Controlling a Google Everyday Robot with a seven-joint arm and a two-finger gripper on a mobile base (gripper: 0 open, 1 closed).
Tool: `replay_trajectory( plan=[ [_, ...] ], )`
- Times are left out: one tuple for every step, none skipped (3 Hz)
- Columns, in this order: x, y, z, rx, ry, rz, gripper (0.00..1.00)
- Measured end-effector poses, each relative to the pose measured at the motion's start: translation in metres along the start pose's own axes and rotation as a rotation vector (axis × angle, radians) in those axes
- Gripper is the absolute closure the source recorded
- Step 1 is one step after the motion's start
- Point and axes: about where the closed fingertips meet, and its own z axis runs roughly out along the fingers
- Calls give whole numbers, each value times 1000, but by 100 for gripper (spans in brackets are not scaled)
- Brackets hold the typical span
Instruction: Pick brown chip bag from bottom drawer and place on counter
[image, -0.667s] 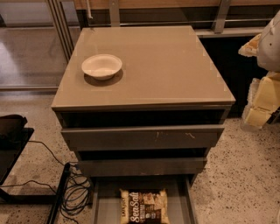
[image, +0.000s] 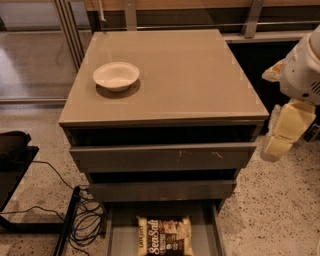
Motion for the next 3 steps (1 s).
replay_trajectory(
  plan=[
    [-3, 27, 55, -58, -99, -7, 0],
    [-6, 66, 107, -79, -210, -58, 0],
    [9, 110, 185, -88, -211, -86, 0]
  ],
)
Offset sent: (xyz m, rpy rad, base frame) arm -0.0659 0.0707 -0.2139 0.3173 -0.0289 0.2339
